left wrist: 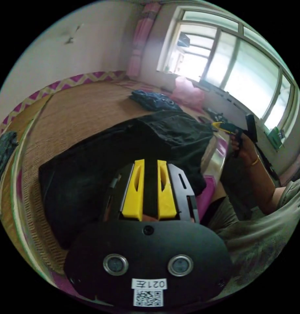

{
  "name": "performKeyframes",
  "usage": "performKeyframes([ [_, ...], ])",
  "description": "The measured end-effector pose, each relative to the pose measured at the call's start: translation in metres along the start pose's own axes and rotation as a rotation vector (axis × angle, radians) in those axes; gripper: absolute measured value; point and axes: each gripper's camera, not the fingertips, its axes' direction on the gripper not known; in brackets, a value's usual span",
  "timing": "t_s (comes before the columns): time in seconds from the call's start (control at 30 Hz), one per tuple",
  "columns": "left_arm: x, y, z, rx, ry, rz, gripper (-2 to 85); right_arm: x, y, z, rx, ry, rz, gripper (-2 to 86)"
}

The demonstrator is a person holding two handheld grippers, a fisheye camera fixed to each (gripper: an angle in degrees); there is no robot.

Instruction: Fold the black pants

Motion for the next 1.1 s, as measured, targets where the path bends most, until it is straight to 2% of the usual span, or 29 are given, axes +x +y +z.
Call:
performKeyframes([
  [0.27,0.046,-0.030,0.033,-0.044,-0.098,0.151,9.6,-0.076,-0.004,0.111,-0.299,0.317,-0.258,7.9],
  [0.4,0.052,-0.036,0.042,-0.109,-0.197,0.182,8.9,-0.088,-0.002,0.118,-0.304,0.356,-0.281,7.9],
  [0.47,0.049,-0.037,0.043,-0.120,-0.254,0.159,5.3,-0.088,-0.002,0.119,-0.309,0.335,-0.266,7.8],
  [0.6,0.035,-0.034,0.023,-0.082,-0.220,0.104,1.8,-0.091,-0.001,0.120,-0.312,0.329,-0.261,7.8],
  [0.67,0.004,-0.028,-0.028,0.071,-0.131,-0.030,0.8,-0.096,0.001,0.121,-0.312,0.338,-0.267,7.7],
  [0.73,-0.027,-0.017,-0.081,0.186,-0.117,-0.119,0.4,-0.099,0.002,0.122,-0.312,0.341,-0.269,7.7],
  [0.87,-0.116,0.046,-0.225,0.406,-0.252,-0.291,0.0,-0.102,0.003,0.121,-0.313,0.329,-0.259,7.7],
  [0.97,-0.187,0.116,-0.309,0.462,-0.417,-0.454,-0.1,-0.106,0.005,0.121,-0.313,0.333,-0.262,7.7],
  [1.1,-0.272,0.214,-0.359,0.452,-0.561,-0.721,-0.3,-0.112,0.006,0.122,-0.314,0.345,-0.268,7.7],
])
